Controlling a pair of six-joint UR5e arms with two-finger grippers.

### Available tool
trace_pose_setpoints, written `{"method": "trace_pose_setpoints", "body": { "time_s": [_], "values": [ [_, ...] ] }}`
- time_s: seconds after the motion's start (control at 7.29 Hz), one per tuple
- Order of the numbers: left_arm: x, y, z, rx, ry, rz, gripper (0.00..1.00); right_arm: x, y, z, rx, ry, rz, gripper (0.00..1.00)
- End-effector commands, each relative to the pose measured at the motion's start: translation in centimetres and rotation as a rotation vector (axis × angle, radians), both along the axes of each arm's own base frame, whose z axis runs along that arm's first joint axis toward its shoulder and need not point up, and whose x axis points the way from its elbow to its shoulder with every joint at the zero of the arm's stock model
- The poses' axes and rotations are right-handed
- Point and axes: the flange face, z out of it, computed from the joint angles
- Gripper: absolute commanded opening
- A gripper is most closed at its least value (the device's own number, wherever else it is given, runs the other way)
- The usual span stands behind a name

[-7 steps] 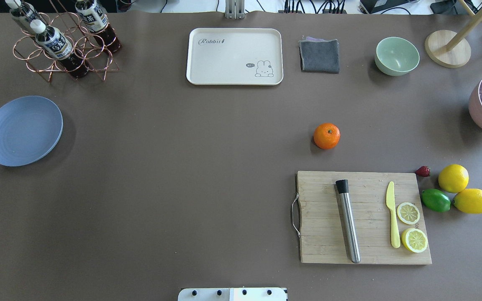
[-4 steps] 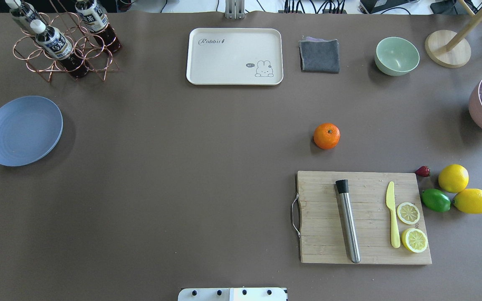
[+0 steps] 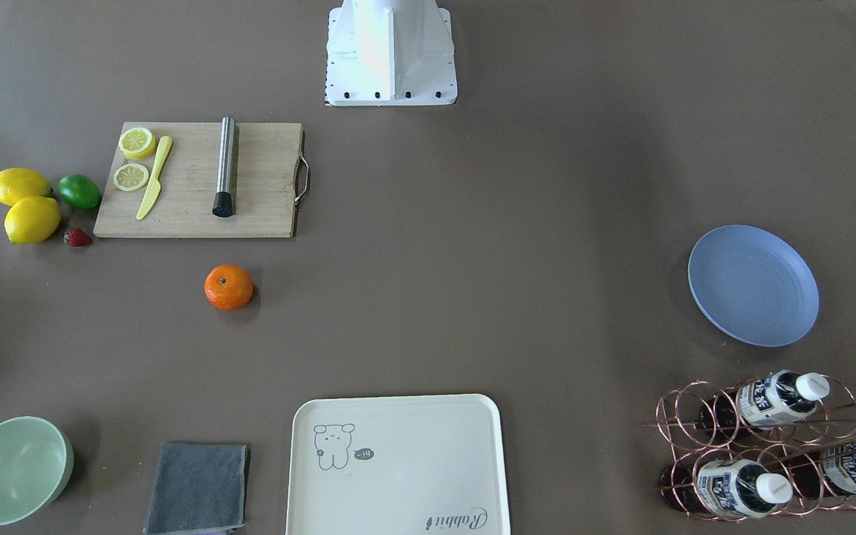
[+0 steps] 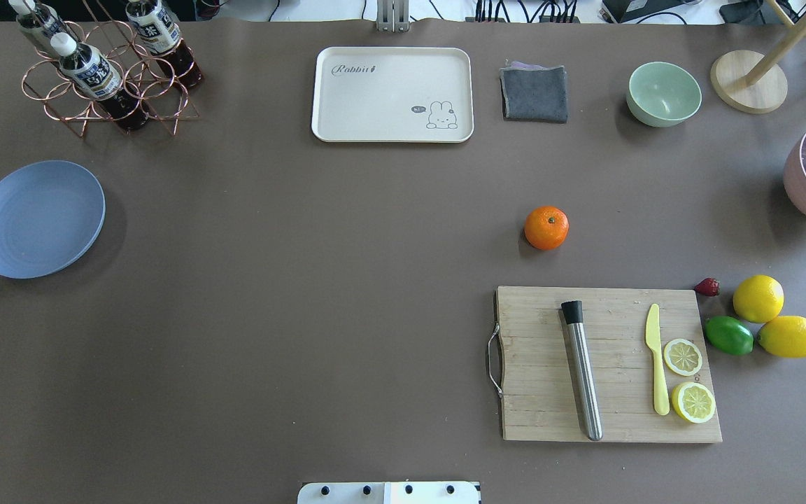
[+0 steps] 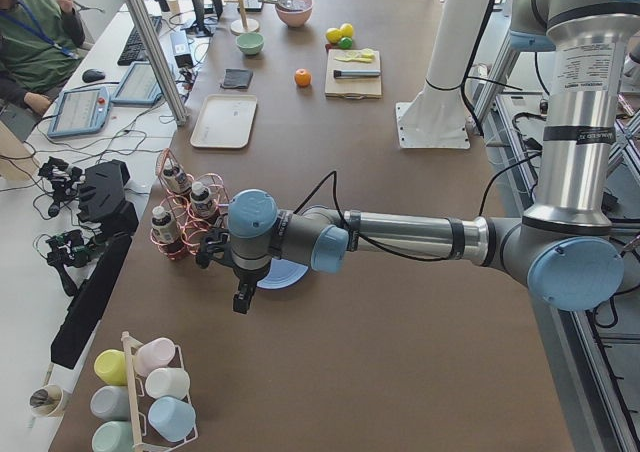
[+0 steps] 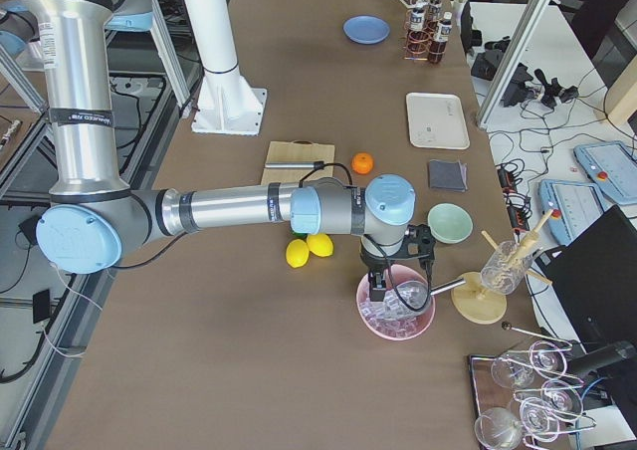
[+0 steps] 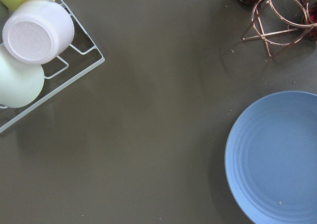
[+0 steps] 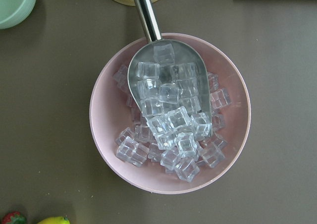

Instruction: Pick orange to plate

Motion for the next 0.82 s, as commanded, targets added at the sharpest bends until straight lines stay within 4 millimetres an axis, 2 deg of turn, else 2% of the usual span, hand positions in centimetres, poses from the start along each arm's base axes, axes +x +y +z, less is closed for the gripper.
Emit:
{"method": "trace_pose_setpoints", "body": {
  "time_s": [0.0,0.14,0.27,0.69],
  "values": [
    [-0.1,0.5,0.2,-0.001,-0.002,0.001,0.98,0.0,0.7,1.0,-0.027,0.001,0.008,1.0],
    [-0.1,0.7,0.2,-0.003,-0.001,-0.002,0.98,-0.1,0.8,0.3,-0.013,-0.003,0.004,1.0],
    [-0.2,0.8,0.5,-0.009,-0.003,-0.003,0.98,-0.1,0.8,0.9,-0.015,0.003,-0.002,1.0],
    [-0.5,0.8,-2.6,0.047,0.002,-0.013,0.98,0.0,0.4,0.0,0.031,0.006,0.004,1.0]
  ]
}}
